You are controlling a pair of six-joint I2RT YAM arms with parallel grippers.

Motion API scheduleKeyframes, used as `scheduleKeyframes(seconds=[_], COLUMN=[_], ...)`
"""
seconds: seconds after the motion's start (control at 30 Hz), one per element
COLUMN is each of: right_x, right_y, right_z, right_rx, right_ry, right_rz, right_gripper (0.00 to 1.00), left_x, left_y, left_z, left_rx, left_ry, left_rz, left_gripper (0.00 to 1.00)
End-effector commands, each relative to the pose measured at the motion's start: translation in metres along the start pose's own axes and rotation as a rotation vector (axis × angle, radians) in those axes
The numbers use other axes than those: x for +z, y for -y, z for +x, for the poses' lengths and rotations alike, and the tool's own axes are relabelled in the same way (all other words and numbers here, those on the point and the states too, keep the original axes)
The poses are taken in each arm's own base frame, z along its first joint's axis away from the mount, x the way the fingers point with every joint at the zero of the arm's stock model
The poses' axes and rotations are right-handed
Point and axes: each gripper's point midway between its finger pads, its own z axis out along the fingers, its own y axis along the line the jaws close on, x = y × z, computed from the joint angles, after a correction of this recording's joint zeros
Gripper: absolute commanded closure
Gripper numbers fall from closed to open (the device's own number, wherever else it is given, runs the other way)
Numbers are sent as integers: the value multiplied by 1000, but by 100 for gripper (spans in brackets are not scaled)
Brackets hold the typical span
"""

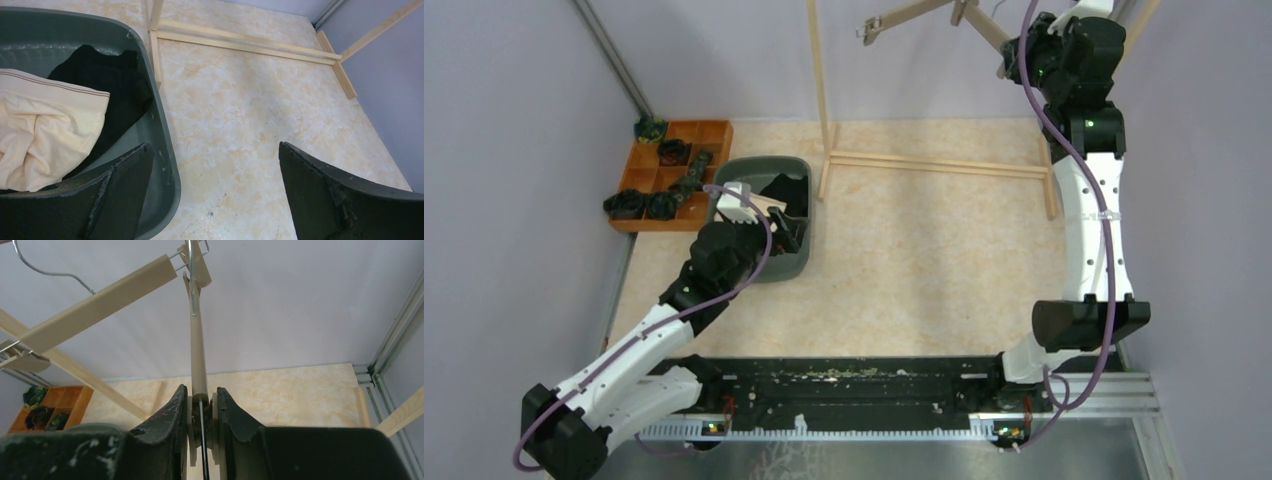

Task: Clip the underwear to the hanger
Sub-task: Pick up the hanger from the clothesline.

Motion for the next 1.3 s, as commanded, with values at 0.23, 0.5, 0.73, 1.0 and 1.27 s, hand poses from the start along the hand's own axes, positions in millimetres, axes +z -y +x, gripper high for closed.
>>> scheduleKeyframes(seconds=[0.23, 0.5, 0.73, 1.0, 1.27], right_x=[-17, -38, -79, -117, -137], right_y=[1, -10, -29, -24, -12], right_z=[5, 84, 155, 213, 253], right_rx=[42, 157, 371, 574, 722], right_ry=[36, -40, -5, 48, 152], right_rz=[-5, -17, -94, -106, -107], right_gripper=[100, 100, 100, 100, 100], left_x=[2, 1, -4, -8, 0], left_y=[2, 1, 0, 0, -9], left_z=[1, -1, 4, 16, 29], left_rx=[-3, -6, -24, -63, -74], left_ry=[10, 14, 12, 7, -15], left_rz=[8, 2, 7, 32, -3], left_gripper=[1, 1, 1, 1, 1])
